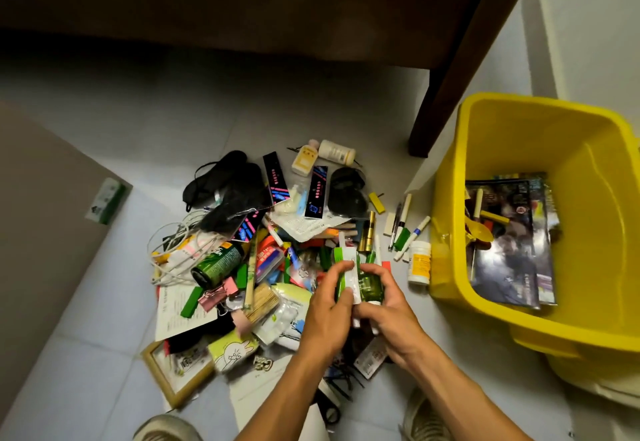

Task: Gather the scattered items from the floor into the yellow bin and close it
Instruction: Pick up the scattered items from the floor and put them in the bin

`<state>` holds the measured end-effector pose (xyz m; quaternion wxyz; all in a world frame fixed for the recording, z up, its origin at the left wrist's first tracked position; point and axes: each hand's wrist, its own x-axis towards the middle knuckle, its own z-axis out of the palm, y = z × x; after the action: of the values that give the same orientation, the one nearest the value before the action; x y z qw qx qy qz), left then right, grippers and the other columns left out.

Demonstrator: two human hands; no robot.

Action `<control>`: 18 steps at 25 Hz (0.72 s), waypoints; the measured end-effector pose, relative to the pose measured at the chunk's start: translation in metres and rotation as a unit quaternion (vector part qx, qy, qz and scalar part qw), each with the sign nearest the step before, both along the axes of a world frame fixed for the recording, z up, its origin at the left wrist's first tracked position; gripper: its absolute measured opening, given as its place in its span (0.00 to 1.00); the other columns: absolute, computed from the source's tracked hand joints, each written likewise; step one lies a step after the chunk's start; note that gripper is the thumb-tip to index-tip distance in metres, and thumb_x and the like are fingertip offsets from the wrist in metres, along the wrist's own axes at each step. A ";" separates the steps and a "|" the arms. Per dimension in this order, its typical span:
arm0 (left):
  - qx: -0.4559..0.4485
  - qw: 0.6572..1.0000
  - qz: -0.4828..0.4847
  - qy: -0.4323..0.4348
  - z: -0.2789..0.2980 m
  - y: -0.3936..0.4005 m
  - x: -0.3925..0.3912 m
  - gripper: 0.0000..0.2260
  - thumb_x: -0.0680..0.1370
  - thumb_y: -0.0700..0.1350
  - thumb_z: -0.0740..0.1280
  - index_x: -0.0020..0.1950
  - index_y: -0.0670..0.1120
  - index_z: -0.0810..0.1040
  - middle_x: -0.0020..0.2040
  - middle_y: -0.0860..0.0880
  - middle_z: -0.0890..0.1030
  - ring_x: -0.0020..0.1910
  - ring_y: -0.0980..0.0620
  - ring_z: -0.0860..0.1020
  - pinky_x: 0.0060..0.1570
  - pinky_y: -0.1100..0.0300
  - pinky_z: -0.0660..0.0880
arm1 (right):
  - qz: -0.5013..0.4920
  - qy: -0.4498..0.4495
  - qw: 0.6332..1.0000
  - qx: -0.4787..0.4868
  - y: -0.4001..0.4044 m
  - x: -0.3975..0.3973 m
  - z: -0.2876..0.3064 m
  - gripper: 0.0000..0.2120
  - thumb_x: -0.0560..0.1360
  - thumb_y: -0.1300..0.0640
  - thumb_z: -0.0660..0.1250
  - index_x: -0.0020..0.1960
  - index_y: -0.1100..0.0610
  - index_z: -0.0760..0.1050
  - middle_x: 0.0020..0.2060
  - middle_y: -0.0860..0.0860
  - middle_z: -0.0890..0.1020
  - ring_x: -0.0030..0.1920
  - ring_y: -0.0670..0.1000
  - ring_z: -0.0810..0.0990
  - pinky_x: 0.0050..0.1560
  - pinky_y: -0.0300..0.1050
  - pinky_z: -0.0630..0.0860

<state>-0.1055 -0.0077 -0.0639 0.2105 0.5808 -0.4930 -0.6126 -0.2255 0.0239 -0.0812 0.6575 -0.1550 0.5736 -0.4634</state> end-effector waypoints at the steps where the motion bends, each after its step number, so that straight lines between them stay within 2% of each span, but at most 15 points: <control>1: -0.011 1.000 0.011 0.013 0.008 0.005 -0.001 0.21 0.79 0.42 0.58 0.61 0.68 0.73 0.63 0.55 0.76 0.59 0.53 0.79 0.56 0.47 0.80 | 0.006 0.004 1.000 -0.012 0.005 -0.002 0.009 0.34 0.61 0.74 0.67 0.59 0.44 0.75 0.46 0.57 0.84 0.38 0.53 0.82 0.33 0.46 0.77; 4: -0.053 0.997 0.018 0.059 0.048 0.023 -0.011 0.20 0.77 0.42 0.60 0.61 0.66 0.75 0.60 0.58 0.78 0.56 0.58 0.79 0.54 0.53 0.80 | 0.008 0.012 0.999 -0.051 0.022 -0.015 0.049 0.34 0.63 0.76 0.65 0.60 0.45 0.75 0.45 0.56 0.83 0.32 0.49 0.79 0.29 0.43 0.75; 7: -0.108 0.990 -0.022 0.092 0.093 0.031 -0.038 0.20 0.80 0.39 0.61 0.62 0.64 0.74 0.58 0.69 0.76 0.55 0.69 0.76 0.48 0.69 0.77 | -0.041 -0.007 0.994 -0.100 0.038 -0.045 0.094 0.35 0.64 0.77 0.65 0.62 0.46 0.75 0.49 0.59 0.84 0.37 0.52 0.83 0.33 0.44 0.78; 9: -0.128 0.983 -0.067 0.117 0.118 0.024 -0.066 0.20 0.81 0.39 0.61 0.65 0.62 0.73 0.56 0.70 0.76 0.54 0.66 0.78 0.45 0.66 0.79 | -0.089 -0.010 0.987 -0.132 0.041 -0.070 0.120 0.36 0.63 0.74 0.68 0.62 0.44 0.74 0.51 0.57 0.85 0.44 0.56 0.85 0.38 0.47 0.80; 11: -0.133 0.977 -0.114 0.124 0.141 0.014 -0.102 0.19 0.81 0.40 0.61 0.69 0.58 0.72 0.62 0.59 0.77 0.55 0.57 0.80 0.52 0.55 0.81 | -0.158 0.012 0.977 -0.144 0.038 -0.098 0.138 0.35 0.64 0.73 0.68 0.64 0.45 0.72 0.50 0.57 0.85 0.47 0.58 0.85 0.38 0.50 0.81; 12: -0.114 0.977 -0.128 0.126 0.150 0.009 -0.121 0.20 0.81 0.41 0.61 0.71 0.57 0.70 0.65 0.53 0.76 0.58 0.54 0.79 0.56 0.52 0.79 | -0.193 0.030 0.971 -0.137 0.034 -0.111 0.144 0.34 0.67 0.74 0.67 0.65 0.46 0.71 0.49 0.58 0.86 0.46 0.59 0.85 0.37 0.51 0.82; 14: -0.015 0.979 -0.127 0.161 0.161 -0.001 -0.150 0.21 0.83 0.42 0.58 0.76 0.55 0.64 0.69 0.49 0.73 0.61 0.52 0.76 0.58 0.55 0.78 | -0.247 0.051 0.961 -0.108 0.024 -0.133 0.148 0.34 0.71 0.75 0.64 0.69 0.46 0.68 0.55 0.60 0.83 0.47 0.58 0.85 0.38 0.50 0.81; 16: 0.066 0.972 -0.105 0.198 0.157 -0.007 -0.159 0.21 0.84 0.45 0.56 0.78 0.53 0.59 0.73 0.49 0.69 0.65 0.51 0.72 0.59 0.55 0.75 | -0.273 0.026 0.957 -0.095 0.018 -0.146 0.145 0.38 0.74 0.75 0.60 0.76 0.46 0.59 0.69 0.55 0.73 0.55 0.55 0.82 0.46 0.49 0.80; 18: 0.067 0.977 -0.077 0.189 0.145 -0.011 -0.147 0.20 0.85 0.48 0.55 0.77 0.51 0.61 0.74 0.48 0.68 0.69 0.51 0.69 0.63 0.53 0.70 | -0.267 0.010 0.960 -0.089 0.019 -0.149 0.137 0.40 0.75 0.75 0.58 0.79 0.45 0.53 0.78 0.50 0.59 0.69 0.56 0.72 0.59 0.50 0.75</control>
<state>-0.2525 -0.0186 0.0807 0.2125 0.4279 -0.4455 -0.7572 -0.3743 0.0426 0.0556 0.4882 -0.0586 0.5569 -0.6694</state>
